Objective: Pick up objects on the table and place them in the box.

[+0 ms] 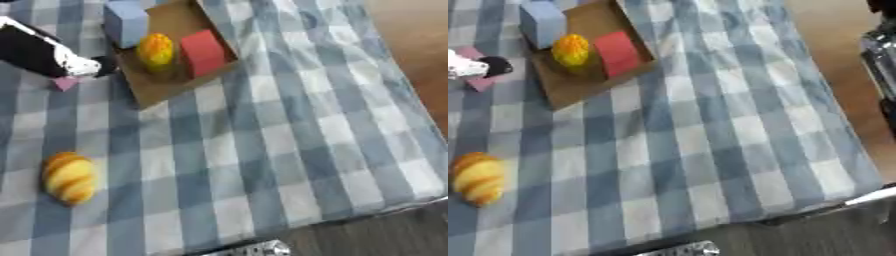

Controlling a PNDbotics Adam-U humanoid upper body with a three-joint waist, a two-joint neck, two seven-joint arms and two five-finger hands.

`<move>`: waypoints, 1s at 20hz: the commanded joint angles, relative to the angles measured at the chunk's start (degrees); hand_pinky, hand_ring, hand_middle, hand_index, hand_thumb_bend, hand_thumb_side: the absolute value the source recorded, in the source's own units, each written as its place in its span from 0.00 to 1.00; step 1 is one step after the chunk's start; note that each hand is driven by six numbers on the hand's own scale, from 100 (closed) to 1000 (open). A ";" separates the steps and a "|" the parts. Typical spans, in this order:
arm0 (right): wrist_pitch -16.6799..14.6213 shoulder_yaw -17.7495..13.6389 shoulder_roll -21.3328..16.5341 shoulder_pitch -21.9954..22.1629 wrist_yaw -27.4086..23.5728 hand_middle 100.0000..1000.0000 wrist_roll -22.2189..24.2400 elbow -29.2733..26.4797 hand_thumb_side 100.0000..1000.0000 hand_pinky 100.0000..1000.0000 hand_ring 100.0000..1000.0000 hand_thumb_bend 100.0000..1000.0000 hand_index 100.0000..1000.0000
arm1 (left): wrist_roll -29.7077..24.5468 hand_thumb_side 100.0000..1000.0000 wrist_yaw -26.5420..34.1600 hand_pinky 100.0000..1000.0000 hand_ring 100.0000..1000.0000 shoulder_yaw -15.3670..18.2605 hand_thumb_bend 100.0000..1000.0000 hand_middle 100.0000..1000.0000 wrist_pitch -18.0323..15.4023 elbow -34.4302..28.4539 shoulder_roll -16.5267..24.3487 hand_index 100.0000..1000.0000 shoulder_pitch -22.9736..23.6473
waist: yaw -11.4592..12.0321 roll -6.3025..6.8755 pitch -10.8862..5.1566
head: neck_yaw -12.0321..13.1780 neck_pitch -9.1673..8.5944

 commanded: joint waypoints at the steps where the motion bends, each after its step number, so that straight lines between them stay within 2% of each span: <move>1: -0.07 -1.01 -2.03 -0.16 0.50 0.66 -0.51 -0.83 0.47 0.70 0.69 0.00 0.73 | 4.16 0.35 3.67 0.85 0.74 1.52 0.59 0.69 -2.59 -2.52 6.21 0.85 4.23 | 0.42 -0.35 -1.30 | -0.82 0.33; 5: -0.01 -1.03 -1.65 0.08 0.85 0.66 -0.72 -0.83 0.47 0.70 0.69 0.00 0.73 | 8.29 0.34 4.89 0.84 0.73 0.67 0.63 0.67 -7.57 -2.60 10.12 0.86 11.98 | 0.98 -0.79 -0.85 | -1.12 0.22; 8: -0.15 -1.08 -1.48 0.04 1.04 0.66 -0.87 -0.83 0.47 0.70 0.69 0.00 0.73 | 8.46 0.31 3.24 0.84 0.75 -0.01 0.63 0.71 -12.40 -2.61 12.65 0.87 16.88 | 1.12 -1.19 -0.52 | -1.14 0.29; 10: -0.29 -1.07 -1.30 0.06 1.06 0.66 -0.95 -0.83 0.47 0.70 0.69 0.00 0.73 | 8.35 0.31 2.25 0.85 0.75 0.08 0.61 0.72 -14.06 -2.61 13.52 0.87 19.34 | 1.21 -1.48 -0.36 | -1.02 0.28; 15: -0.26 -1.03 -0.75 0.13 1.24 0.66 -0.97 -0.83 0.47 0.70 0.69 0.00 0.73 | 7.02 0.29 0.16 0.85 0.76 -0.57 0.56 0.72 -14.08 -2.61 14.03 0.85 22.85 | 1.34 -2.23 -0.06 | -0.44 0.12; 17: -0.16 -0.95 -0.42 0.20 1.26 0.66 -0.96 -0.83 0.44 0.70 0.69 0.00 0.73 | 6.14 0.29 -0.36 0.84 0.76 -1.38 0.55 0.72 -13.72 -2.61 13.72 0.84 23.41 | 1.37 -2.46 0.07 | -0.27 -0.03; 18: -0.05 -0.87 -0.23 0.25 1.27 0.66 -0.90 -0.83 0.47 0.70 0.69 0.00 0.73 | 5.74 0.28 -0.39 0.84 0.76 -1.81 0.54 0.72 -13.40 -2.61 13.50 0.84 23.44 | 1.38 -2.57 0.12 | -0.19 -0.08; 20: 0.10 -0.77 0.03 0.35 1.33 0.66 -0.79 -0.83 0.47 0.70 0.69 0.00 0.73 | 5.18 0.27 -1.43 0.84 0.75 -2.52 0.49 0.72 -12.58 -2.61 13.07 0.83 23.05 | 1.41 -2.78 0.21 | -0.01 -0.19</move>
